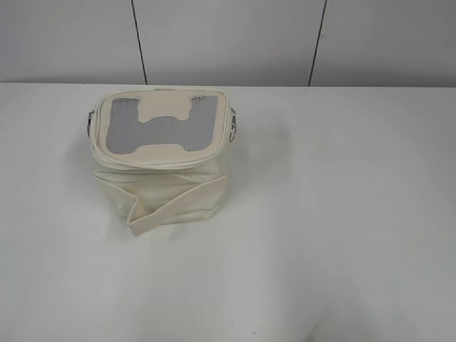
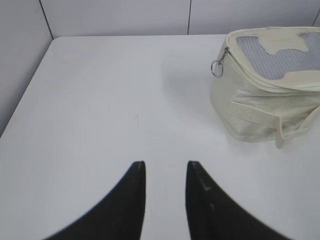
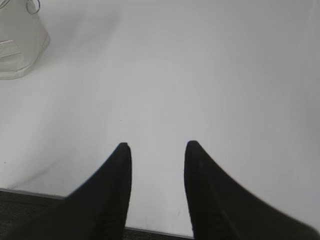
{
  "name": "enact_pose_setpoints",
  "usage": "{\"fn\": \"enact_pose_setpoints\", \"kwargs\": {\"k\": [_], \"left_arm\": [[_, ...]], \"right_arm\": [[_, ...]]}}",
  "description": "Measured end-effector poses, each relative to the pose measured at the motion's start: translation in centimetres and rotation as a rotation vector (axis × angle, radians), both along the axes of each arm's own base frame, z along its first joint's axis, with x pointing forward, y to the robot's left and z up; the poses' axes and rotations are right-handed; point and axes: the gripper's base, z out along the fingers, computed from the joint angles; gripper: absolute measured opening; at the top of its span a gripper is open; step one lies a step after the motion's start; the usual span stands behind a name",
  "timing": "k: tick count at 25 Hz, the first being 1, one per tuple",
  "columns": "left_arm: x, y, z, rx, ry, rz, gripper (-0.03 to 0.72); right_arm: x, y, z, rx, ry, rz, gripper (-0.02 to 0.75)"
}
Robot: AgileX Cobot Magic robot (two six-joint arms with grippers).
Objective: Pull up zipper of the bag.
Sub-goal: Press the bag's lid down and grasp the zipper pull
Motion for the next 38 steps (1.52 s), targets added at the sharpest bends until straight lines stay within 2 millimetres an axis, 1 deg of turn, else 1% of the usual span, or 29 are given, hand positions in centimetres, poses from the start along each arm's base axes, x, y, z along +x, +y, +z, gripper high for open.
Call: {"fn": "enact_pose_setpoints", "kwargs": {"k": [24,28,30,32,33,34,36,37,38], "left_arm": [[0.0,0.0,0.0,0.000,0.000,0.000,0.216],[0.0,0.0,0.0,0.000,0.000,0.000,0.216],[0.0,0.0,0.0,0.000,0.000,0.000,0.216],[0.0,0.0,0.0,0.000,0.000,0.000,0.216],[0.0,0.0,0.0,-0.001,0.000,-0.001,0.216],[0.0,0.0,0.0,-0.002,0.000,-0.001,0.216],[0.0,-0.1,0.0,-0.006,0.000,-0.004,0.216],[0.0,-0.1,0.0,-0.006,0.000,-0.005,0.216],[0.0,-0.1,0.0,-0.008,0.000,-0.006,0.216]], "right_arm": [[0.0,0.0,0.0,0.000,0.000,0.000,0.292],[0.0,0.5,0.1,0.050,-0.002,0.034,0.292],[0.1,1.0,0.5,0.094,-0.014,0.078,0.292],[1.1,2.0,1.4,0.137,-0.001,0.175,0.292],[1.9,2.6,1.9,0.152,-0.004,0.235,0.292],[3.0,3.1,2.4,0.150,0.004,0.289,0.292],[6.2,4.1,3.4,0.186,0.008,0.374,0.292],[7.9,4.5,3.8,0.170,-0.005,0.405,0.292],[9.9,4.9,3.8,0.165,0.011,0.440,0.292]]}}
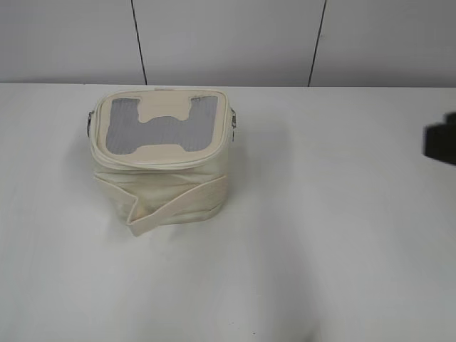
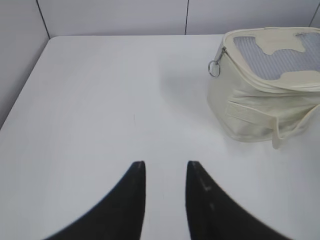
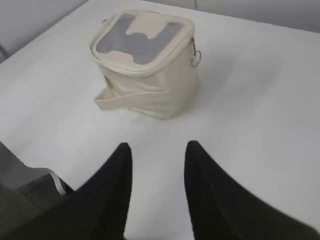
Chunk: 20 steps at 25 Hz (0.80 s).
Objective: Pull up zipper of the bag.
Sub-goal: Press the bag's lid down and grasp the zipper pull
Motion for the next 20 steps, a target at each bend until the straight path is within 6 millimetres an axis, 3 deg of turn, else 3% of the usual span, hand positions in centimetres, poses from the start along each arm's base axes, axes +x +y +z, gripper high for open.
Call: {"fn": "enact_pose_setpoints", "kwargs": {"k": [6,12,15,20], "left_arm": [[0.0,0.0,0.0,-0.002,-0.002,-0.003,0.216],[0.7,0.0,0.0,0.001,0.038,-0.001,0.216],[1.3,-0.1,0.1,0.003,0.074,-0.001,0.216],[1.5,-0.1,0.1,0.004,0.086,-0.001,0.216]], "right_arm": [[14.2,3.4,-0.6,-0.046,0.056,0.215,0.292],[26.8,12.3,-3.0,-0.077,0.044,0.445,0.292],[31.3,16.3,-4.1,-0.028,0.051,0.542,0.299],[35.8,21.1,-6.0,-0.036,0.063,0.648,0.356]]}}
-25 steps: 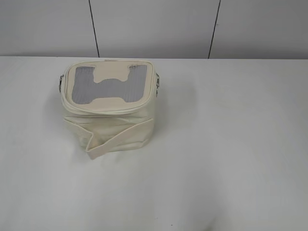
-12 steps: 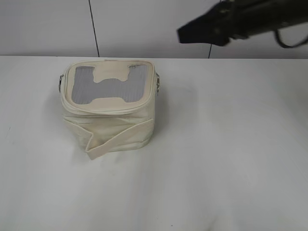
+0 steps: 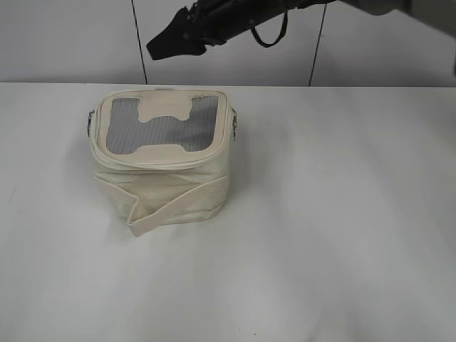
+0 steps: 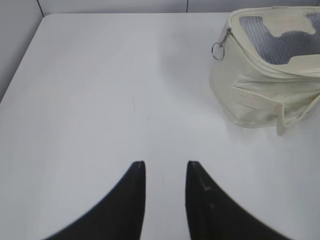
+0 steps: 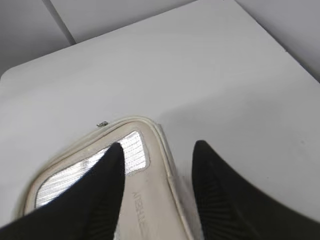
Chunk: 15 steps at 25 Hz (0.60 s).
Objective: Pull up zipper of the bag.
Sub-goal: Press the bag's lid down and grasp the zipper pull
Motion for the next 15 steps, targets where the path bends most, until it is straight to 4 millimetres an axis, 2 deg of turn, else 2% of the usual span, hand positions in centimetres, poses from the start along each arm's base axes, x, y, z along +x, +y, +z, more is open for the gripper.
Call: {"fn": "enact_pose_setpoints", "kwargs": {"k": [5,9,13,15], "left_arm": [[0.0,0.0,0.0,0.001,0.000,0.000,0.216],[0.0,0.0,0.1,0.001,-0.005,0.001,0.216],[0.3,-0.1,0.3,0.001,-0.002,-0.016,0.218],[0.9,-0.4,0.5,0.008,0.015,-0.043,0.226]], "right_arm": [[1.1,3.5,-2.9,-0.042,0.054,0.058,0.412],[1.2,4.7,-4.9,-0.057,0.086,0.064,0.414],[1.1,5.0,-6.4,-0.122,0.106,0.057,0.407],[1.0,5.2,-6.7,-0.144,0.112,0.052,0.351]]}}
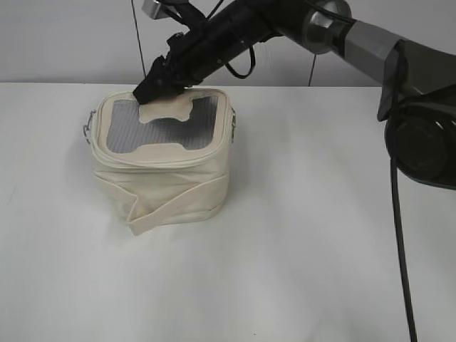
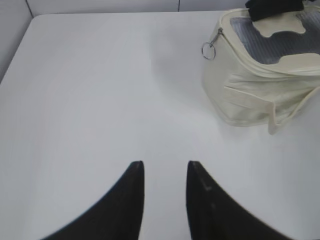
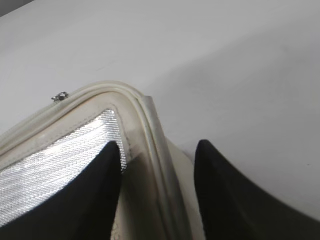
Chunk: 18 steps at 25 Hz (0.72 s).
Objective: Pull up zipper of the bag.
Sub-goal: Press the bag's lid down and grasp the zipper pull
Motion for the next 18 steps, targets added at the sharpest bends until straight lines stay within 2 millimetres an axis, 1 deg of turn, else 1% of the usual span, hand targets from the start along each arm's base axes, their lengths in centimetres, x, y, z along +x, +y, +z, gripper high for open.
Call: {"fn": "enact_pose_setpoints", "kwargs": {"k": [1,3,4,5,8,10,11,12,13,14,16,18], "left_arm": [[0.5,-0.2,0.3,0.003,0.009,-0.021,0.235],[2.1,-0.5,1.3,-0.001,-0.011,-0.057,0.251],[3.1,-0.6,1.9,0.003,-0.021,-0.067,0.256],[4.3,-0.8,2.5,0.012,-0.022,-0.086,0.262],[8.6,-1.4,3.6,0.047,-0.022,-0.156,0.288],[12.0,-2.0,3.9,0.061,-0.005,-0.223,0.330],[14.0,-2.3,3.8,0.059,0.023,-0.252,0.354],[16.4,-2.7,3.2,0.054,0.070,-0.293,0.385],[18.3,-3.0,2.5,0.053,0.109,-0.336,0.413],[19.9,-3.3,2.3,0.059,0.125,-0.379,0.429],[23.4,-4.0,1.0,0.035,0.169,-0.450,0.447],[26.1,-4.5,-0.6,0.041,0.194,-0.515,0.454]], "right_arm": [[0.0,0.1,0.1,-0.005,-0.004,0.001,0.303],[-0.1,0.1,0.1,-0.013,-0.006,0.003,0.136],[-0.1,0.1,0.0,-0.017,-0.001,0.007,0.081],[-0.2,0.1,0.0,-0.019,0.003,0.009,0.062],[-0.3,0.2,0.1,-0.019,0.006,0.013,0.062],[-0.3,0.1,0.0,-0.022,0.009,0.012,0.061],[-0.3,0.1,0.0,-0.022,0.012,0.013,0.059],[-0.3,0.1,0.0,-0.023,0.015,0.016,0.059],[-0.4,0.1,0.0,-0.024,0.017,0.019,0.059],[-0.4,0.1,0.0,-0.026,0.022,0.022,0.059],[-0.5,0.1,0.0,-0.027,0.026,0.026,0.059],[-0.5,0.1,0.1,-0.028,0.029,0.028,0.059]]}}
